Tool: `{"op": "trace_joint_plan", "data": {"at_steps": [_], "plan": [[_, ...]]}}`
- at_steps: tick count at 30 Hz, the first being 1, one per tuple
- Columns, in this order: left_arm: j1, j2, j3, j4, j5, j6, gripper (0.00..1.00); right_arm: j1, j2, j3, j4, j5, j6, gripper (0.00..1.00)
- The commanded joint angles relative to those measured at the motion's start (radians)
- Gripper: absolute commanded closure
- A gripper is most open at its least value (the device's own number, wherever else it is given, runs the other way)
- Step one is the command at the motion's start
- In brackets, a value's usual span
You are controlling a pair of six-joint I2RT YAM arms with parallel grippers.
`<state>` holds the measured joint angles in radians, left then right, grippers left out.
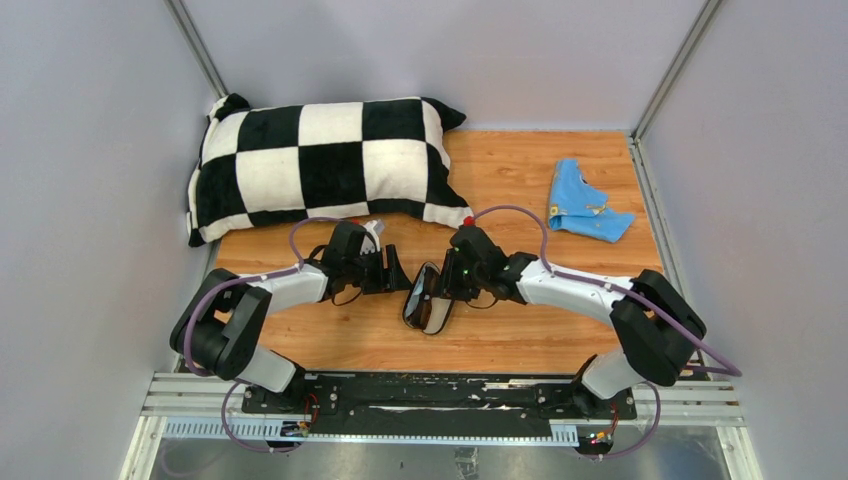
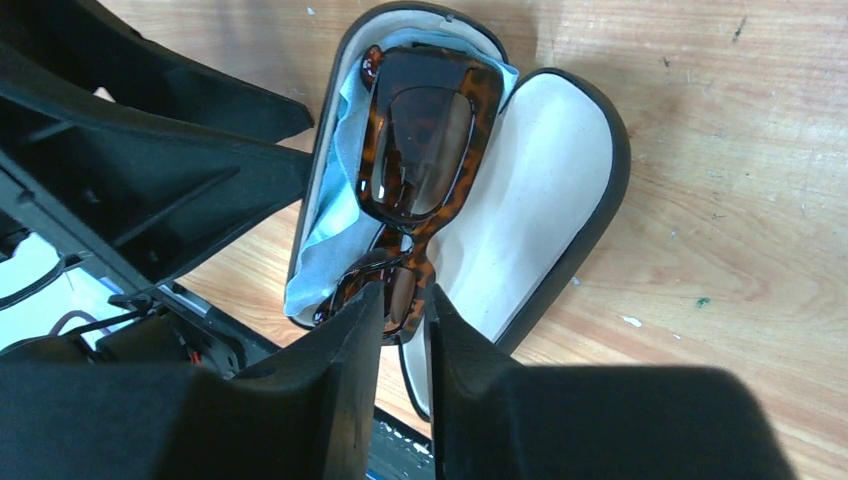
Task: Organize the sunglasses
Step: Adjust the sunglasses in the sunglasses case.
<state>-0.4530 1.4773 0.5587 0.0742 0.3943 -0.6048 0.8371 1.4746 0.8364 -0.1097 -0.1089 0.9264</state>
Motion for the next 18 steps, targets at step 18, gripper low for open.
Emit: {"op": "trace_joint_plan", "data": {"at_steps": [18], "plan": [[-0.015, 0.069, -0.053, -0.221, -0.03, 0.03, 0.34, 0.019, 0.083, -0.06, 0.126, 0.063, 0.18, 0.61]]}}
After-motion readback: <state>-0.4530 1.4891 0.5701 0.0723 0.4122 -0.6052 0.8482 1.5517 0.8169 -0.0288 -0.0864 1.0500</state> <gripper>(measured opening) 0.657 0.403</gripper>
